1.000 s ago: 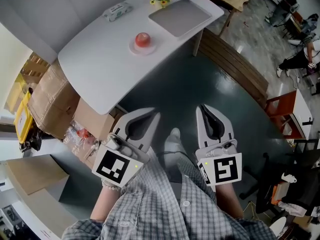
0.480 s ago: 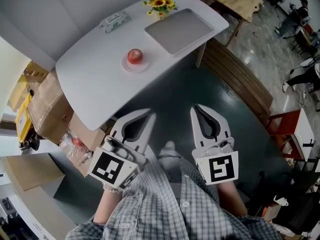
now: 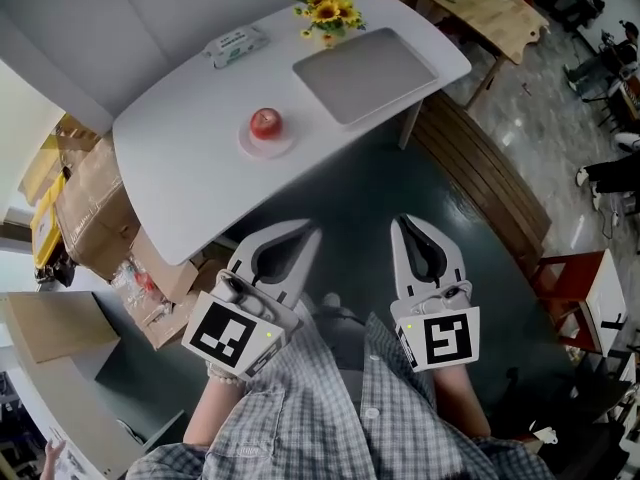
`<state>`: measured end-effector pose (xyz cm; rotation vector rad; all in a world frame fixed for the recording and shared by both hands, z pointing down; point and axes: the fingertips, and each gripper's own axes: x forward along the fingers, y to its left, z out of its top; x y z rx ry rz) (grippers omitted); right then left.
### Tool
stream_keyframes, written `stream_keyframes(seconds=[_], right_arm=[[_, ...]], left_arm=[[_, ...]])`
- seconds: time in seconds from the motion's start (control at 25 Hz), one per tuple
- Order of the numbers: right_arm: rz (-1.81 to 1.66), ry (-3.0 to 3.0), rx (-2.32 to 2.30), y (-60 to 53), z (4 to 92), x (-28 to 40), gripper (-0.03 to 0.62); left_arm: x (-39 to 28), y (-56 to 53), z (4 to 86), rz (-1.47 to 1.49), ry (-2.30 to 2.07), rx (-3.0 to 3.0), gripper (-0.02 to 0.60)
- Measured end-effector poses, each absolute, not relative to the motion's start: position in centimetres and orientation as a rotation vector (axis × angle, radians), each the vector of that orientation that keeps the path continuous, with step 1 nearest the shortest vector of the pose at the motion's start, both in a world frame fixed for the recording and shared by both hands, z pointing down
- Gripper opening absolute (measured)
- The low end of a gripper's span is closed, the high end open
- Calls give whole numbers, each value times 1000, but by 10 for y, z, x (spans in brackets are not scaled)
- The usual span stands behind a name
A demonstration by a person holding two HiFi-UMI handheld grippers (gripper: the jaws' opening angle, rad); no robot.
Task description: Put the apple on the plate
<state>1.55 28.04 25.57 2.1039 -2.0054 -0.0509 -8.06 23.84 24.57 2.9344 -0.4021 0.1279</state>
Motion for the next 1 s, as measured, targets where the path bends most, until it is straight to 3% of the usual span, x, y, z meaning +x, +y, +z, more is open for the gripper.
stream_keyframes(seconds=[0.56,1.0], right_arm=[[-96,-2027,2024,230,256,39,26],[-3,-2030,1932,126,270,60,26]], left_arm=[[-47,182,246,120,-442,2950,9],[-33,89,258,235,-499,2954,9]])
